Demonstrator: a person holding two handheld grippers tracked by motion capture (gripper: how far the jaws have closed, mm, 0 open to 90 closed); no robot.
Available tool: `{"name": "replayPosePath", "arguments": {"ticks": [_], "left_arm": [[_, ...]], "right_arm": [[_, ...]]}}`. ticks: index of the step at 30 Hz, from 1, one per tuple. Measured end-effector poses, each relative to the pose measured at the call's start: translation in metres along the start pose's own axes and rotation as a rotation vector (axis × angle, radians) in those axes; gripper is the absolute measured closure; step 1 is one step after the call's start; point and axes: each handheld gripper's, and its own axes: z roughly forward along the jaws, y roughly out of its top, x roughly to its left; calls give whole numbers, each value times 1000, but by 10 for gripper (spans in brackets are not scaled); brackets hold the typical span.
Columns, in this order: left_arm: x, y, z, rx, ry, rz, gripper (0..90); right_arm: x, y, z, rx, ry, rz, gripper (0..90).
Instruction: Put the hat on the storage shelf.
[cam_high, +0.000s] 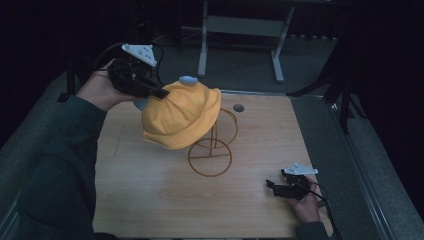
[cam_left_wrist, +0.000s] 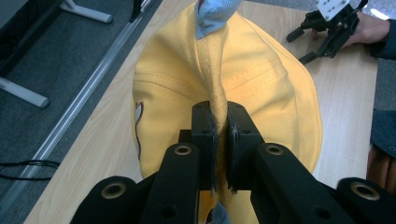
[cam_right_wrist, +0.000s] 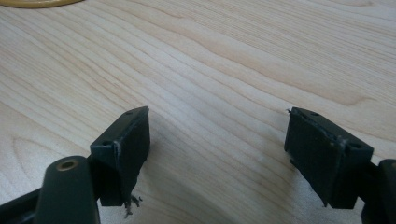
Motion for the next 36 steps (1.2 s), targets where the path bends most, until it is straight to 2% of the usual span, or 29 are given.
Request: {"name": "replayPosePath", "arguments": {"ticks": [18,33,36], "left_arm": [[-5,19,8,13,-11,39,837],[-6,35,31,53,-18,60,837],[-6,38,38,52,-32,67,836]], "right_arm": [[0,0,0,-1,-1,-1,220],[0,0,0,1,0,-2,220],[0,0,0,1,0,-2,220]]}}
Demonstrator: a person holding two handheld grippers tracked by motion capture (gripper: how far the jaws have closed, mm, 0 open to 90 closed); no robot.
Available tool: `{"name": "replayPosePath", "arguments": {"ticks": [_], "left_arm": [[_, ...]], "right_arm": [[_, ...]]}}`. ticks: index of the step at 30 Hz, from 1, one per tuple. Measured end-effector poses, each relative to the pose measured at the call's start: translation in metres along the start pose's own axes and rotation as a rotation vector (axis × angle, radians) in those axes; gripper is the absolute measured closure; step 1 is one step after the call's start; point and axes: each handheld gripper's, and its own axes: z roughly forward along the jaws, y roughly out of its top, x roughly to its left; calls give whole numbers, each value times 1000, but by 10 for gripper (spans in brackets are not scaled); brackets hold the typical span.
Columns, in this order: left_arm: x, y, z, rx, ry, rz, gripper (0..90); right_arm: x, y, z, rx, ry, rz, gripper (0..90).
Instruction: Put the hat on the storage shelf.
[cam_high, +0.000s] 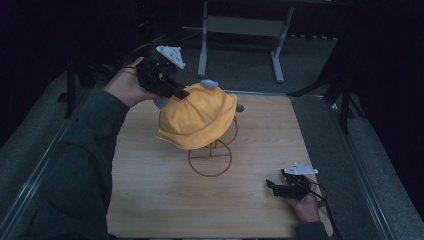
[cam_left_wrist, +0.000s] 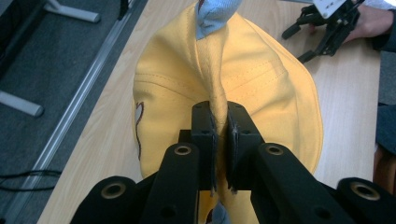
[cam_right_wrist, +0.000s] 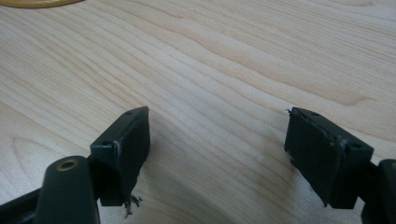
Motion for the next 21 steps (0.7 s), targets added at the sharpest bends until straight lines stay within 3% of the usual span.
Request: {"name": "replayPosePath", "arguments": {"ticks": [16,21], "left_arm": [[0,19,19,-12,-1,10,831],[-1,24,32,10,-8,13,829]], "right_arm": [[0,0,0,1,0,0,220],[0,0,0,0,-1,-1,220]]}}
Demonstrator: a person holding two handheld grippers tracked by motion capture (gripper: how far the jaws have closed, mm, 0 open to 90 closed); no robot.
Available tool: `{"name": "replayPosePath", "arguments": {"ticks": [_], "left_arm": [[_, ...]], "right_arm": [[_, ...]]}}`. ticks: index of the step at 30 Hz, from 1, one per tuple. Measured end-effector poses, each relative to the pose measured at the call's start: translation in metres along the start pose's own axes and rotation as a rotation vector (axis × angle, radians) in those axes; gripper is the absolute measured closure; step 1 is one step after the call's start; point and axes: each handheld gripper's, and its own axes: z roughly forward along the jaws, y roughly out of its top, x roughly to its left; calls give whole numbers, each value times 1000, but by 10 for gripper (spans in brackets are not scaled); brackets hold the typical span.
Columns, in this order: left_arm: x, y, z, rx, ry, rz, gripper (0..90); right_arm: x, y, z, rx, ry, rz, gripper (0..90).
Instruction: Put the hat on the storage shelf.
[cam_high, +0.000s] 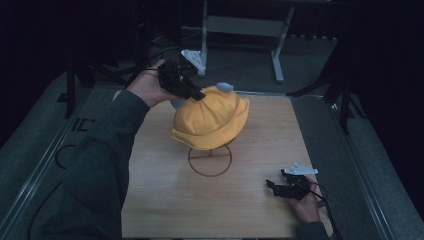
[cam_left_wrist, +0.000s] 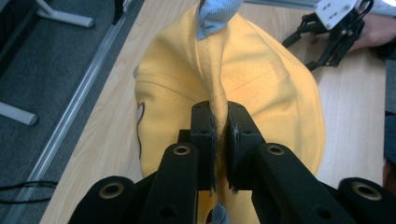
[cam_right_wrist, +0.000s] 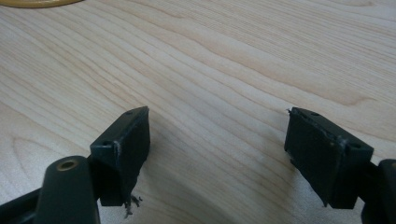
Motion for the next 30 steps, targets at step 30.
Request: {"name": "replayPosePath", "arguments": {"ticks": [30], "left_arm": [[-13,16,47,61,-32,30,747]], "right_arm": [[0,0,0,0,0,1,220]]}}
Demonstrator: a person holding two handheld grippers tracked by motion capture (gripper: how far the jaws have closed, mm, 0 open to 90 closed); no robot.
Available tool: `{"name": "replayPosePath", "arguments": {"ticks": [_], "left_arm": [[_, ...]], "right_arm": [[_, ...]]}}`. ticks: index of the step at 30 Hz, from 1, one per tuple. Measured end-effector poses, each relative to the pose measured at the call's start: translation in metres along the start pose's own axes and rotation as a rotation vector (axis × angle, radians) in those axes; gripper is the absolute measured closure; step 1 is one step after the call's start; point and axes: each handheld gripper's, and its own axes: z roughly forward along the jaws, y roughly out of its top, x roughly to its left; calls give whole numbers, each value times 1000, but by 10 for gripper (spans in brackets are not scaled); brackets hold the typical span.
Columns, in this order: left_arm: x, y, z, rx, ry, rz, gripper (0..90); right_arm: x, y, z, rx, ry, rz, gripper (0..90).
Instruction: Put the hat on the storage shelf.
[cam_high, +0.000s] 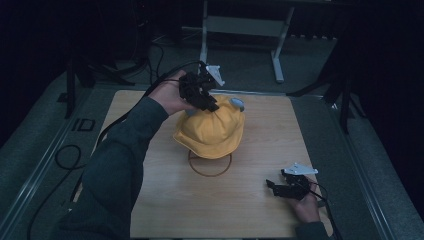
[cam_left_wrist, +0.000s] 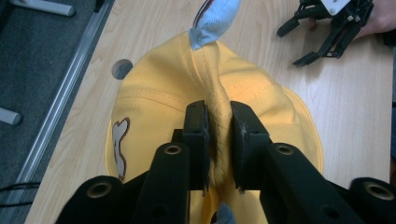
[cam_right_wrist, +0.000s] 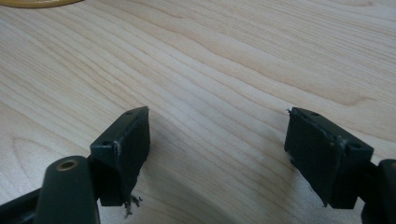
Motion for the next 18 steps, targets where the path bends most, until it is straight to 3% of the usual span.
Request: {"name": "replayPosePath", "arguments": {"ticks": [2,3,7,11,18], "left_arm": [[0,0,0,3,5,-2,656],[2,-1,-4,-5,8,-24,582],[4,-4,-12,-38,40,-41,468],[8,-9,-23,-78,54,-71,410],[9,-18,-38,-107,85,-90,404]], "right_arm": [[0,0,0,0,0,0,220],[0,0,0,0,0,0,220],[0,0,0,0,0,0,220],[0,0,0,0,0,0,220],[0,0,0,0,1,-1,220]]}}
